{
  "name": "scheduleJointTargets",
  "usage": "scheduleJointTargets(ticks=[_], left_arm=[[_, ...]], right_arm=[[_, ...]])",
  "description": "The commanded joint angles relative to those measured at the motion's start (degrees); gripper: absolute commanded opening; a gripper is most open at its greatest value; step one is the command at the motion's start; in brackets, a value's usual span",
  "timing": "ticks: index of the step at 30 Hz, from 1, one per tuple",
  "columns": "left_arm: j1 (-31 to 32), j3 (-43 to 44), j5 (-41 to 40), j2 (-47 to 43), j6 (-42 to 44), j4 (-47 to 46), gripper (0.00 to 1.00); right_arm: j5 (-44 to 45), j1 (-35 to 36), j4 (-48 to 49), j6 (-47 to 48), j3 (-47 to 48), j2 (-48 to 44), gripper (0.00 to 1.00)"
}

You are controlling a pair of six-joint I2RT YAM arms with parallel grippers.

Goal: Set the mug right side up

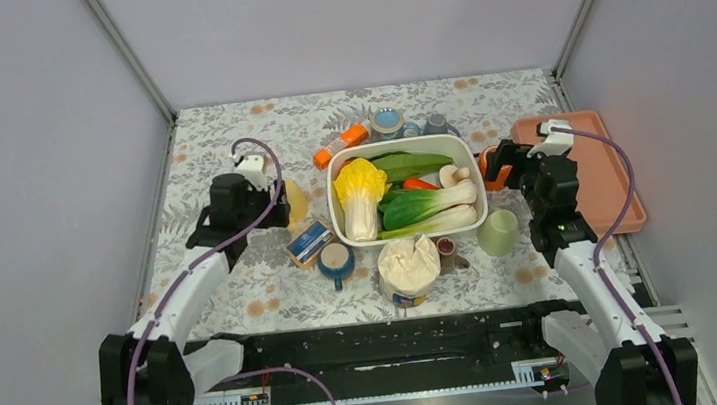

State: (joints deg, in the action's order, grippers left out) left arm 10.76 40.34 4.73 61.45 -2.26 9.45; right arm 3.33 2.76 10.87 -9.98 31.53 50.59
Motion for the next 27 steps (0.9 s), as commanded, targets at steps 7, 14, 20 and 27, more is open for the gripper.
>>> scheduleJointTargets(ticks=[7,14,20,27], left_arm=[[5.04,3.81,-11.14,16.58,-5.64,1.46,0.76],[5.05,10.17,-12.35,24.23,-7.02,5.13,0.57],[5.01,12.13,-12.22,26.39,-7.63,5.9,0.14],[-0.41,14.3,-2.25,22.25,-9.87,8.12,0.0]], right_arm=[[-0.44,1.45,-2.05,-0.61,-1.23,-1.81,0.98],[-0.9,1.53,-1.38,-0.97,-1.79,-1.99,0.98],[-1.98,1.54,-1.25,-1.35,-1.86,-2.35,0.99],[-7.63,3.37,-4.29,-1.33,1.57,-1.44,0.99]])
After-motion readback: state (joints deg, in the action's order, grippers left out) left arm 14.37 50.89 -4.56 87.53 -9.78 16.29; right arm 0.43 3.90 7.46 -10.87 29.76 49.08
